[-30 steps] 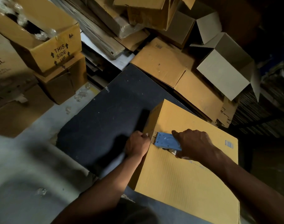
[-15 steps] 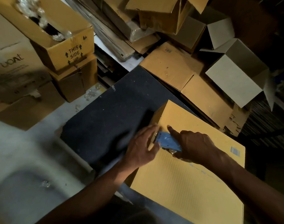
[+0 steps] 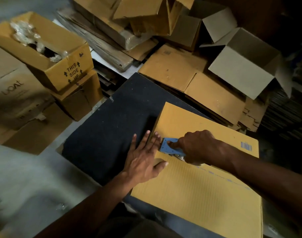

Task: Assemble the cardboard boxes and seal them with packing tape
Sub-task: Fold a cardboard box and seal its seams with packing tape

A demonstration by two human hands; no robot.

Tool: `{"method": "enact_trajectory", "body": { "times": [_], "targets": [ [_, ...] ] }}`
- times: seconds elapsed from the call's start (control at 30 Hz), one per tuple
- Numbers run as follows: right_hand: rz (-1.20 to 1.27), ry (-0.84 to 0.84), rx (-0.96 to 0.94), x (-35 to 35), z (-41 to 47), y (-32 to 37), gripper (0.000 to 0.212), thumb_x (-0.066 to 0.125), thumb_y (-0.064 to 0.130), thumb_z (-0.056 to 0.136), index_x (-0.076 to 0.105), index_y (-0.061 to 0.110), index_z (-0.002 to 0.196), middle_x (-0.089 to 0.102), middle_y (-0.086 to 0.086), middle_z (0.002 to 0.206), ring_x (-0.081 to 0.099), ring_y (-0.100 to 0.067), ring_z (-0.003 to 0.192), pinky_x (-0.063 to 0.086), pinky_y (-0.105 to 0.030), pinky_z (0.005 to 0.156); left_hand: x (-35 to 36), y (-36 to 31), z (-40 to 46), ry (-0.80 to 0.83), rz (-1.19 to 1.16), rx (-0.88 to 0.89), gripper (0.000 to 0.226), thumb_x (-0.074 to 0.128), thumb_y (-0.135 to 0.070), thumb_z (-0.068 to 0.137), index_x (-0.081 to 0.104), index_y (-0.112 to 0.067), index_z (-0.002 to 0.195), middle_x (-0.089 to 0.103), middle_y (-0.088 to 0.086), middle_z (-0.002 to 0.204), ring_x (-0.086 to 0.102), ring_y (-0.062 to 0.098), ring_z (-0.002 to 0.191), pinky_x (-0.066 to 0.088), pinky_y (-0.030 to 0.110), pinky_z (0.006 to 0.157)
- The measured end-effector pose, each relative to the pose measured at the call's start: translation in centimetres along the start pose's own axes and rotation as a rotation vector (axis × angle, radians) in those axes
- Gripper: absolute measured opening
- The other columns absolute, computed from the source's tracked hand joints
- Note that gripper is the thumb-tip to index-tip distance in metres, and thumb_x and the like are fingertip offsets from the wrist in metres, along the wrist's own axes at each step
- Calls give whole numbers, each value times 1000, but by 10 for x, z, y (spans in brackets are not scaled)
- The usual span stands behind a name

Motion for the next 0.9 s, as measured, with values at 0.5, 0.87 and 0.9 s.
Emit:
{"method": "enact_trajectory", "body": {
  "times": [0.5, 0.87, 0.9],
  "targets": [
    [74, 26, 22, 72, -41, -41, 67, 57, 41, 101, 22, 54, 156, 57, -1, 122, 63, -23, 101, 46, -36, 71, -5, -10, 1, 83, 154, 9, 91, 9, -77, 99, 3, -14, 165, -5, 4, 173, -13, 29, 159, -2, 62, 126],
    [165, -63, -37, 78, -44, -43, 63, 60, 32, 99, 34, 40, 156, 50, -4, 107, 60, -23, 93, 54, -35, 70, 6, -78, 17, 230, 202, 238, 108, 4, -88, 91, -15, -8, 161, -22, 14, 169, -19, 27, 158, -8, 56, 126],
    [176, -75, -40, 75, -42, -41, 63, 61, 32, 99, 35, 40, 156, 50, -3, 106, 60, -23, 92, 52, -35, 69, 3, -69, 16, 219, 202, 245, 108, 4, -88, 91, -12, -9, 162, -20, 13, 169, -18, 26, 158, -8, 54, 127]
  ]
}}
Point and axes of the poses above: each hand's wrist, its own z-axis towards the middle knuckle, its own x-axis out of the palm, y = z × x, the point moved 1 cm from there along z, towards the middle knuckle
